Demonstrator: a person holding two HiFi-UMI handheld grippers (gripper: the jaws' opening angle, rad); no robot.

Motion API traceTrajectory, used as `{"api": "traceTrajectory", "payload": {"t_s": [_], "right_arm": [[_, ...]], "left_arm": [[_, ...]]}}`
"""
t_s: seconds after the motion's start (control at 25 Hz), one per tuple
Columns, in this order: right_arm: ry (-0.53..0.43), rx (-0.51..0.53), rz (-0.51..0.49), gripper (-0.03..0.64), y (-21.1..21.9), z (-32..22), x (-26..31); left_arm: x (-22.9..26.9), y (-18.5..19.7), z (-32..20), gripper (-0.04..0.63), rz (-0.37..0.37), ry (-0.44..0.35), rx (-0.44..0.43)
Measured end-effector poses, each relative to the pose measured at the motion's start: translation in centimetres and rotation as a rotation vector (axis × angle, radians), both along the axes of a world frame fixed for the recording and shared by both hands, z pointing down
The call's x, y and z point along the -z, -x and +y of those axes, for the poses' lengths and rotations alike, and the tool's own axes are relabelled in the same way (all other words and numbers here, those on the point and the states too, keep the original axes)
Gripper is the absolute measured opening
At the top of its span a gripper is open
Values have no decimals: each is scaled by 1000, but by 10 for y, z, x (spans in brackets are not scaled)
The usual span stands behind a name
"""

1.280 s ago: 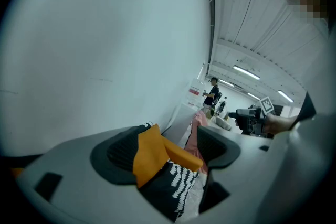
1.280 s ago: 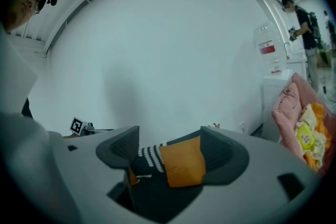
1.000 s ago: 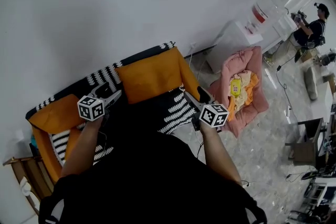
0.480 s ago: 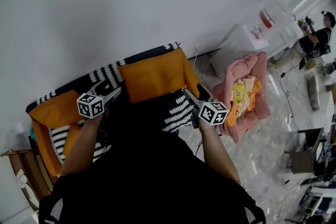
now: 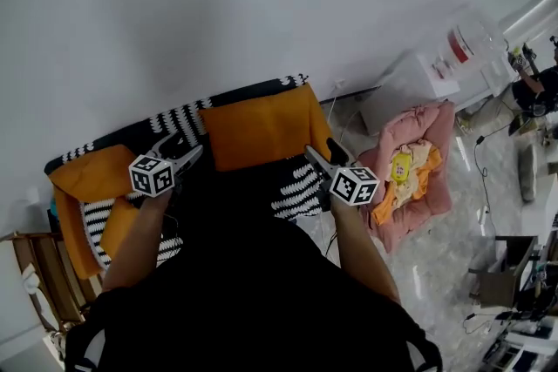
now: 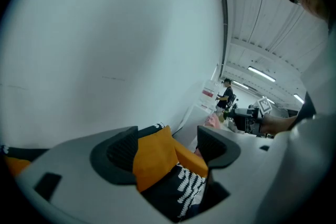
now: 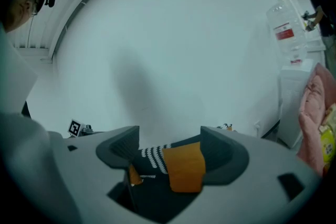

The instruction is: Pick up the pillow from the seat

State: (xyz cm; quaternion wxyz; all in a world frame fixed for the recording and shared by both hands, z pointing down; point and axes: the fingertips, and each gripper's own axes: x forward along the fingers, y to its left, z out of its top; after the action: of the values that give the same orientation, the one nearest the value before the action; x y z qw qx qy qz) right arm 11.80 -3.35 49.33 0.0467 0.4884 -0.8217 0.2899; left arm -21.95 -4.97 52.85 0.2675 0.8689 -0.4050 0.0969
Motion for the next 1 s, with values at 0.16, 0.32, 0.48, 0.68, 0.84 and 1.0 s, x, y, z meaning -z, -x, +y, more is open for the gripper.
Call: {"api": "traceTrajectory", "payload": {"t_s": [0.16, 0.32, 0.48, 0.68, 0.84, 1.0], "right_arm": [[19, 27, -3, 356, -10, -20, -6], [32, 56, 2, 356, -20, -38, -10], [49, 76, 4, 356, -34, -55, -14], [68, 108, 2, 356, -50, -75, -19], [80, 140, 0, 356, -60, -92, -24], [95, 179, -3, 356, -66, -108, -31]], "left_arm": [[-4, -15, -13, 348, -3, 13, 15], [-7, -28, -26, 348, -2, 21, 35], [-9, -43, -38, 348, 3, 26, 57], [-9, -61, -53, 350, 1, 31, 85], [-10, -72, -60, 350, -7, 40, 111], [-11, -79, -65, 351, -16, 49, 146]]}}
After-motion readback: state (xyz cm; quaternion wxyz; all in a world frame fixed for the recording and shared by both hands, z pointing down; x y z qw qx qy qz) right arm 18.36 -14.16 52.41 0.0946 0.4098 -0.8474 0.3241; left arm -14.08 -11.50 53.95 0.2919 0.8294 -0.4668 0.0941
